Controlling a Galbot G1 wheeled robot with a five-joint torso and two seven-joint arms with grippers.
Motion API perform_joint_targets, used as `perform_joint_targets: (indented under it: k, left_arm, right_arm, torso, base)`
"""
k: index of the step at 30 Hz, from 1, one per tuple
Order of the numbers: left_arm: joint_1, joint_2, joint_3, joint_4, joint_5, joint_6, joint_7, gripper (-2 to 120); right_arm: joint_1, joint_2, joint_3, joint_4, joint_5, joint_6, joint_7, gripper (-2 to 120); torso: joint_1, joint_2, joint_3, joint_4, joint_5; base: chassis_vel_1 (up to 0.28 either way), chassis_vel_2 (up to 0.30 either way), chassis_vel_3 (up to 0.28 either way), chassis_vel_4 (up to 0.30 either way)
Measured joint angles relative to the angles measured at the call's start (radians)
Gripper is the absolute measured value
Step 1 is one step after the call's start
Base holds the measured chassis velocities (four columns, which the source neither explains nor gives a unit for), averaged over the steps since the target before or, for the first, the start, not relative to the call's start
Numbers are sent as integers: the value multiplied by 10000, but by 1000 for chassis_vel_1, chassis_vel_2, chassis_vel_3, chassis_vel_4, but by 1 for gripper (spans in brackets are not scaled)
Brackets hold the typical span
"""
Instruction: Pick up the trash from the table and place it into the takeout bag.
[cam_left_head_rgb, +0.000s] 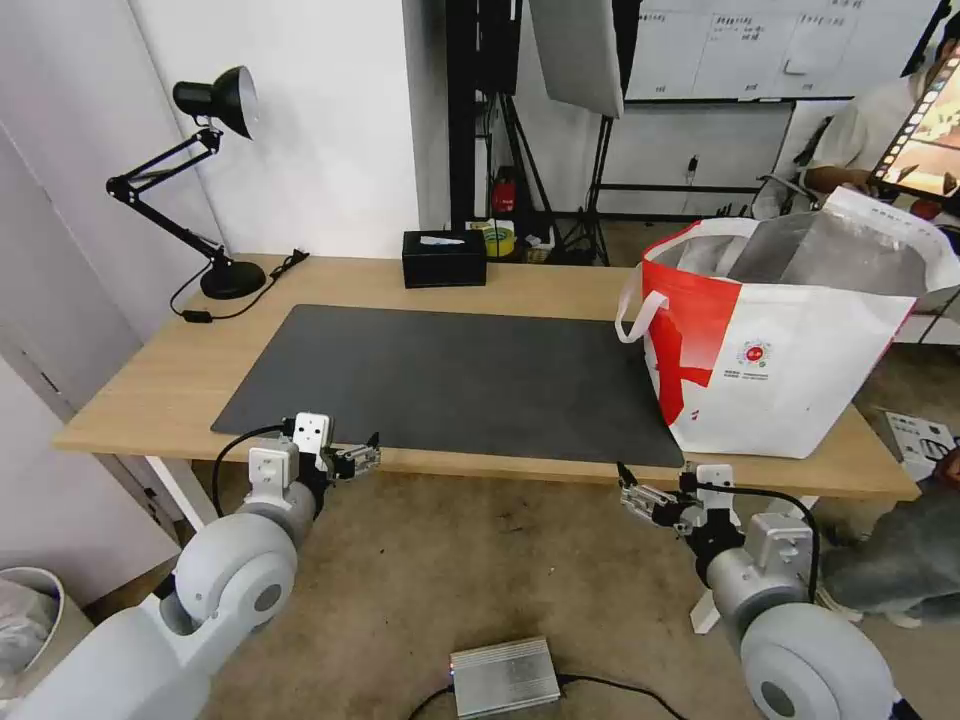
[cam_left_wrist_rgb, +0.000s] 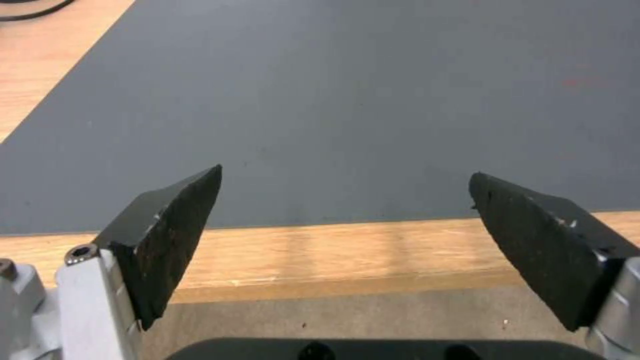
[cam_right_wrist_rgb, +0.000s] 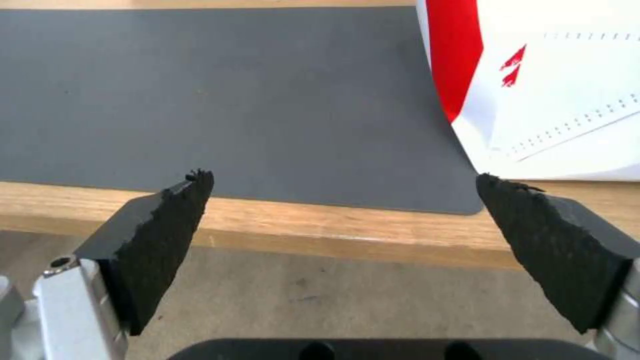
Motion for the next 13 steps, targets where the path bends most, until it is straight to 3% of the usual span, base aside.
perform_joint_targets:
  k: [13]
  left_arm:
    - [-4,0,4,-1,-1,3,0,100]
  right_arm:
    - [-1,0,0,0,0,0,0,100]
  torso:
    - [0,0,0,0,0]
  base:
    - [0,0,0,0]
